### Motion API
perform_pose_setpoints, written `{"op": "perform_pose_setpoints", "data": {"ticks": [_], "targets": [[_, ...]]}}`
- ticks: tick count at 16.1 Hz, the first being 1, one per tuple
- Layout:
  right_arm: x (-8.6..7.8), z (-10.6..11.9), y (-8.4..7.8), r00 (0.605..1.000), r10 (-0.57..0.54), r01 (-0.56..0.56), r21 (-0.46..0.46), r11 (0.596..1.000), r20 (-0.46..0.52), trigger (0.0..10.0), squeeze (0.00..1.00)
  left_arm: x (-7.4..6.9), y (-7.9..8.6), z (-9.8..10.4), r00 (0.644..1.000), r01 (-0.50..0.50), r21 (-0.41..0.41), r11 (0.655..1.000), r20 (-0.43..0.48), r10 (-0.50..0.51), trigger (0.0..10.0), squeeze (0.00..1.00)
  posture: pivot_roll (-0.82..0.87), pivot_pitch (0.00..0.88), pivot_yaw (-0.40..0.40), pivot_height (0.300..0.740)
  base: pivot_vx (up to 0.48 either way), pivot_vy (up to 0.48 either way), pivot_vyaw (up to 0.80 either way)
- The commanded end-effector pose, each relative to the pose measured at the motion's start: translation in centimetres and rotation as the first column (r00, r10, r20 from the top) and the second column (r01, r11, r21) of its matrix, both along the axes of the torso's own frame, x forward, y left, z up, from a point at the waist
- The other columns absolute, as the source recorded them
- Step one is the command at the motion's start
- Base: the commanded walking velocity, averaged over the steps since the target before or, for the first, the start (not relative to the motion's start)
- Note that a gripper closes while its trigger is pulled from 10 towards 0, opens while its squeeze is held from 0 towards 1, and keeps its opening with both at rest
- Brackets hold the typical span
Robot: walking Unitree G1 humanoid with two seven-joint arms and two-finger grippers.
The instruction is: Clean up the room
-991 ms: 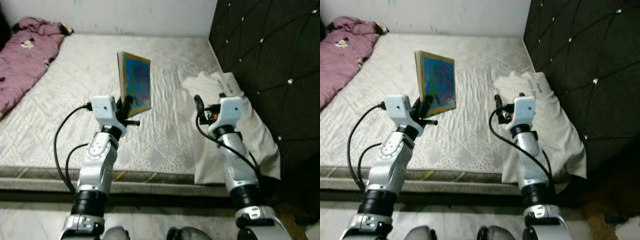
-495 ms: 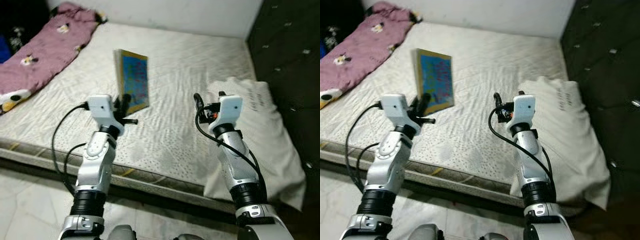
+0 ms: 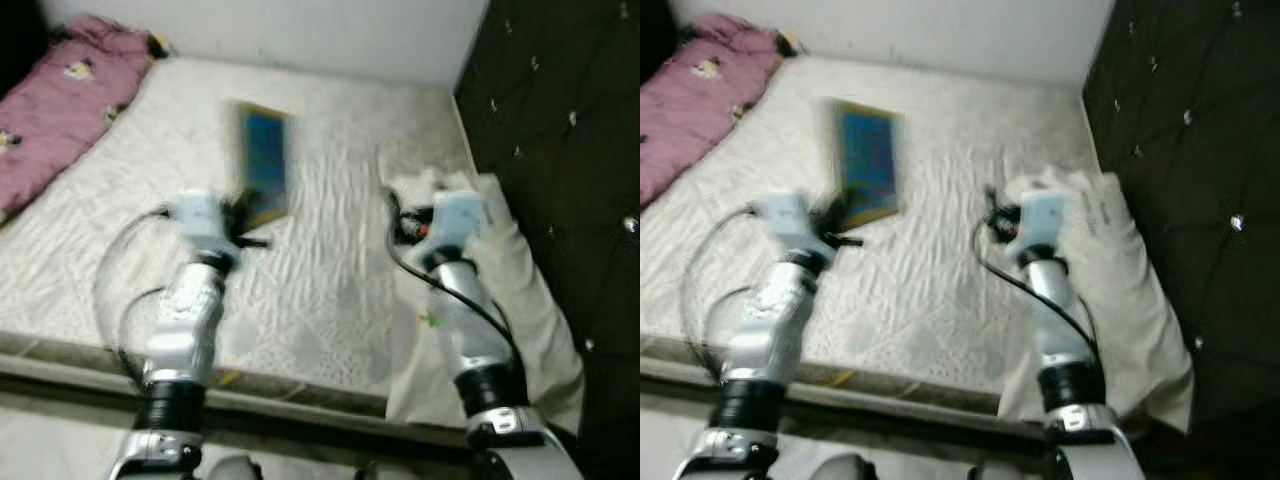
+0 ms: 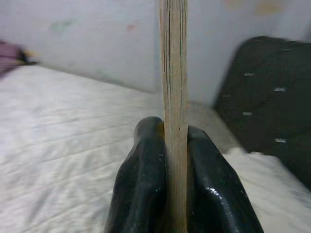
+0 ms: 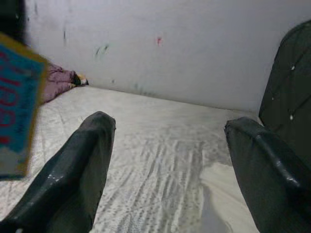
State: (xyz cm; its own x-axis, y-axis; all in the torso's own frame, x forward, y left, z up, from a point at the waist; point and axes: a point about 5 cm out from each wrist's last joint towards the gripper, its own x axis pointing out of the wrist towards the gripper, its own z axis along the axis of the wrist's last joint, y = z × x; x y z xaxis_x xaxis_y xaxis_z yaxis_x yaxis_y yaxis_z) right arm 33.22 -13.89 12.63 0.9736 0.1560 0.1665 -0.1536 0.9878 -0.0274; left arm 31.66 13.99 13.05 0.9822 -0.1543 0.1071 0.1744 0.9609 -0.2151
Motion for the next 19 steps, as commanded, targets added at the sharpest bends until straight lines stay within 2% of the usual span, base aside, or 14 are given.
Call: {"op": "perform_pose_setpoints", "data": {"ticks": [1,4,13,18,19], "targets": [[0.01,-0.02,-1.18,1.0,-0.031,0.031,-0.014,0.999,0.0,10.0,0.0,0.16,-1.03,0.72,0.999,0.025,-0.008,1.0,0.021,-0.025,10.0,0.0,-0.04,0.0,-0.014,0.74,0.0,0.0,0.0],[0.02,-0.03,-1.21,1.0,-0.031,0.031,-0.012,0.999,-0.002,10.0,0.0,0.18,-1.01,0.71,0.999,0.029,-0.022,0.999,0.018,-0.029,10.0,0.0,-0.04,0.0,-0.015,0.74,0.0,0.1,0.0],[0.02,-0.02,-1.28,1.0,-0.029,0.029,-0.016,0.999,-0.003,10.0,0.0,0.17,-1.18,0.82,0.999,0.047,-0.039,0.998,0.02,-0.046,10.0,0.0,-0.05,0.0,-0.017,0.74,0.0,0.48,0.0],[-0.07,-0.11,-1.16,1.0,-0.022,0.022,-0.017,1.0,-0.007,10.0,0.0,-0.03,-1.34,1.02,0.997,0.066,-0.044,0.997,0.036,-0.064,10.0,0.0,-0.05,0.0,-0.018,0.74,0.0,0.0,0.0],[-0.08,-0.15,-1.15,1.0,-0.02,0.02,-0.015,1.0,-0.011,10.0,0.0,-0.04,-1.38,1.02,0.997,0.07,-0.044,0.997,0.038,-0.069,10.0,0.0,-0.05,0.0,-0.018,0.74,0.0,0.0,-0.8]]}}
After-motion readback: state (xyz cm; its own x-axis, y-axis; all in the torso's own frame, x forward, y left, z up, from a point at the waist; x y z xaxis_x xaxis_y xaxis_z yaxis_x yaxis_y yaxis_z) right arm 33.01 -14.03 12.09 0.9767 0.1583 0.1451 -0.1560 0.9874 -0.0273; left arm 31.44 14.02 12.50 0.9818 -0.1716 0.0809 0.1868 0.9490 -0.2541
